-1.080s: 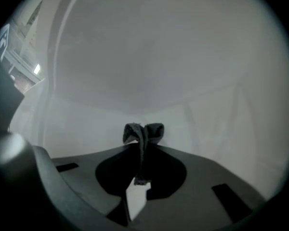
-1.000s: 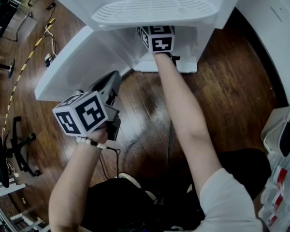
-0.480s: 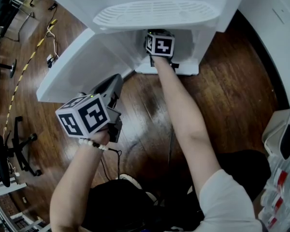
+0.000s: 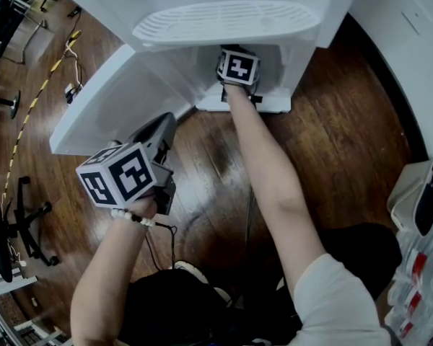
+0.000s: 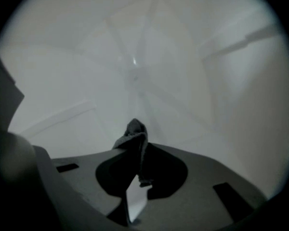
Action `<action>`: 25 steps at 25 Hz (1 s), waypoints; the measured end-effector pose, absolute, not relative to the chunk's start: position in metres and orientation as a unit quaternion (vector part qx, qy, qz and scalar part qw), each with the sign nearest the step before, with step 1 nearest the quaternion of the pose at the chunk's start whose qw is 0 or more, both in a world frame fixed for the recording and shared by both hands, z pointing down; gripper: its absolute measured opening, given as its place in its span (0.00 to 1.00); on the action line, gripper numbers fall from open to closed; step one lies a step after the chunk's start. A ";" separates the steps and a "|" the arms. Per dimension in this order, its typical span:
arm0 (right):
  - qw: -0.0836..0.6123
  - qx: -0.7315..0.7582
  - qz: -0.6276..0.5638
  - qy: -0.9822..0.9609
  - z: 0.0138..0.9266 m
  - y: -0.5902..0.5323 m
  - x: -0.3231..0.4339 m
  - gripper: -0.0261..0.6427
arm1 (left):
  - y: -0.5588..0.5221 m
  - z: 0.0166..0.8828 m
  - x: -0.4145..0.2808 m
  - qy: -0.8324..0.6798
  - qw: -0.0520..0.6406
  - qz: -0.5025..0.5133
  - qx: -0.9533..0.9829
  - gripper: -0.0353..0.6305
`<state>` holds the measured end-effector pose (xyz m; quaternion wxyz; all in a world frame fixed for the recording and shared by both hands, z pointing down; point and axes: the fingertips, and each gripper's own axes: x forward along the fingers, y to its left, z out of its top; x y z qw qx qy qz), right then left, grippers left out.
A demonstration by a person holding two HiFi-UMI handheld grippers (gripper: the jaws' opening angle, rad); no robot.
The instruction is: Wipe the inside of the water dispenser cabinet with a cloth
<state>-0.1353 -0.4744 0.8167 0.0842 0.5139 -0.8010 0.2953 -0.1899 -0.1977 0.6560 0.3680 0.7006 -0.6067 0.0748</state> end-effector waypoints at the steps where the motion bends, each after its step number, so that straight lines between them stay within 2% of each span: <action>1: 0.076 0.516 0.291 -0.802 0.812 -0.474 -0.134 0.10 | -0.198 0.656 -0.189 -0.606 0.368 0.075 0.701 0.05; 9: -0.079 0.532 0.238 -0.809 0.727 -0.477 -0.117 0.11 | -0.201 0.649 -0.183 -0.605 0.363 0.073 0.705 0.05; 16: -0.165 0.515 0.186 -0.820 0.660 -0.471 -0.107 0.11 | -0.200 0.651 -0.182 -0.606 0.364 0.074 0.704 0.05; 20: -0.154 0.517 0.199 -0.818 0.673 -0.473 -0.110 0.11 | -0.201 0.652 -0.182 -0.606 0.365 0.074 0.703 0.05; 25: -0.065 0.541 0.311 -0.778 0.763 -0.476 -0.111 0.11 | -0.201 0.653 -0.184 -0.607 0.365 0.074 0.702 0.05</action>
